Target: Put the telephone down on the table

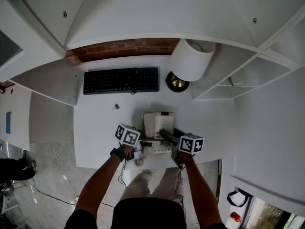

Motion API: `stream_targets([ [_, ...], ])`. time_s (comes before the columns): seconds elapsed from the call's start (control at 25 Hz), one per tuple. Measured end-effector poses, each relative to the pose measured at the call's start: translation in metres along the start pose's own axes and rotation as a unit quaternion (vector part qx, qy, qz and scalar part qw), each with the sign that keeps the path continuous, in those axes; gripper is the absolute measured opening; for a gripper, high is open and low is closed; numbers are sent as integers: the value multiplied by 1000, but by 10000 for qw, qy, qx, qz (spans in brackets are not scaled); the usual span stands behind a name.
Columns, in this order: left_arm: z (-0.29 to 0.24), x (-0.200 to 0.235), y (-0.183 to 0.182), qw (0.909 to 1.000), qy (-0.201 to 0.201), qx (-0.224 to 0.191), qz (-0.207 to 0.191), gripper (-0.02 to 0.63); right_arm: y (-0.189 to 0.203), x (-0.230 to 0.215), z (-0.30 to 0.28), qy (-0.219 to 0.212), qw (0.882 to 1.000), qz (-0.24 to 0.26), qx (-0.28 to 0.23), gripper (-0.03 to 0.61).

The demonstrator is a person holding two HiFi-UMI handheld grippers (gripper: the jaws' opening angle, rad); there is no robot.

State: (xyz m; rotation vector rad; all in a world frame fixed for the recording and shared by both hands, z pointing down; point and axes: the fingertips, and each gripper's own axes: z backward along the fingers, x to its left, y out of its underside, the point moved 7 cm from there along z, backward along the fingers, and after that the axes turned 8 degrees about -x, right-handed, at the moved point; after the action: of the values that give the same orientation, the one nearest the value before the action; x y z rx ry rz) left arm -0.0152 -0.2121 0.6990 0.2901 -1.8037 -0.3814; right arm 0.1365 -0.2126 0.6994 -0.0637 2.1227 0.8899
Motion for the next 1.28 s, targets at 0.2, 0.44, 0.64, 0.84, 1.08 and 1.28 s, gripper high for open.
stream_targets([
  [0.2, 3, -3, -1, 9974, -445, -425, -365, 517, 1, 2, 2, 30, 9999, 32, -103, 305],
  [0.44, 10, -1, 0, 9935, -557, -727, -682, 517, 2, -1, 2, -4, 9999, 23, -111, 304],
  [0.64, 8, 8, -7, 9974, -566, 280, -341, 499, 1, -6, -3, -173, 9976, -598, 297, 299],
  [0.84, 7, 9, -11, 9989, -305, 125, -335, 488, 5, -3, 1, 78, 9980, -622, -56, 298],
  [1.08, 13, -3, -1, 9919, -450, -498, -1077, 494, 9, 2, 11, 53, 9987, -193, -460, 298],
  [1.28, 17, 4, -1, 9889, -932, -682, -934, 502, 11, 1, 3, 132, 9989, -393, -210, 298],
])
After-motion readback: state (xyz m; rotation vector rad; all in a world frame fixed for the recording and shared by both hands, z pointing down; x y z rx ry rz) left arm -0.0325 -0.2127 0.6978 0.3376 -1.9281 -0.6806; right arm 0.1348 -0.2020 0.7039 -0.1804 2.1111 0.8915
